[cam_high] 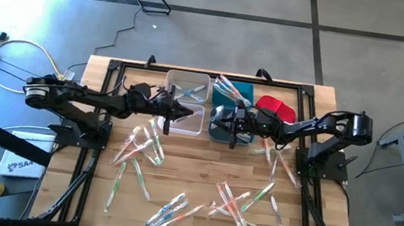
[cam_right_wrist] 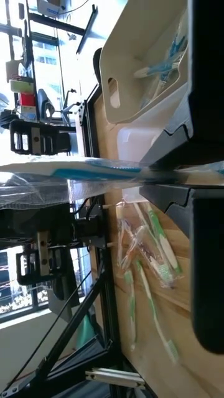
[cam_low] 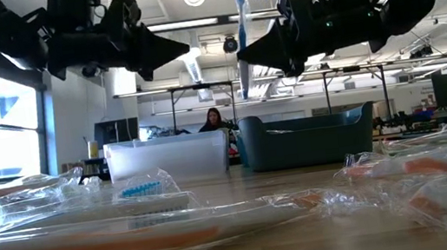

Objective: Pick & Place Toothbrushes
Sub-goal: Put the blue toothbrush into the white bin

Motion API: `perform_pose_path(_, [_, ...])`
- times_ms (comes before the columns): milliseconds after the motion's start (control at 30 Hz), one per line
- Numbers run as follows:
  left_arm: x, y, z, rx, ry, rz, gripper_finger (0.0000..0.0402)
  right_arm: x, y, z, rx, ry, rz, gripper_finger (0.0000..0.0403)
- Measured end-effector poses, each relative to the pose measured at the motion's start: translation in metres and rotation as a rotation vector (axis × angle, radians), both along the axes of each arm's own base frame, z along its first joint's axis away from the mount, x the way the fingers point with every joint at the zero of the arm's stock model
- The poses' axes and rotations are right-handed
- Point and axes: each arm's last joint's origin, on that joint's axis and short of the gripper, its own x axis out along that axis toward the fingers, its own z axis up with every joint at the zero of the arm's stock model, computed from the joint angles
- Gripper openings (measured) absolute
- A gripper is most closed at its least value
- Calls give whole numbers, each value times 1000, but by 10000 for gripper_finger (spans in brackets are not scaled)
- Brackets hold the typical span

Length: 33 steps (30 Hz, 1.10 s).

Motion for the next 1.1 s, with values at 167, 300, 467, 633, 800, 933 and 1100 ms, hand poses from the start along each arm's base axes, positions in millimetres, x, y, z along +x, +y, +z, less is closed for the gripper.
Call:
perform_pose_path(167, [0, 1, 0, -5, 2, 25, 1, 0, 0, -1, -2, 9, 1, 18])
perform_pose_path(300, [0, 1, 0, -28, -6, 26, 2, 0, 0, -1, -3, 10, 1, 18])
perform_pose_path(467, [0, 1, 0, -43, -8, 52, 38, 0, 0, -1, -3, 10, 1, 18])
perform_pose_path(633, [0, 1, 3, -41, -32, 53, 105, 0, 0, -1, -7, 11, 1, 18])
perform_pose_path(800, [0, 1, 3, -51, -34, 40, 152, 0, 0, -2, -20, 18, 3, 18])
perform_pose_path(933, [0, 1, 4, -61, -55, 39, 161, 0, 0, -2, -21, 19, 2, 19])
perform_pose_path(1100, [14, 4, 6, -60, -54, -1, 161, 0, 0, -2, -21, 19, 3, 19])
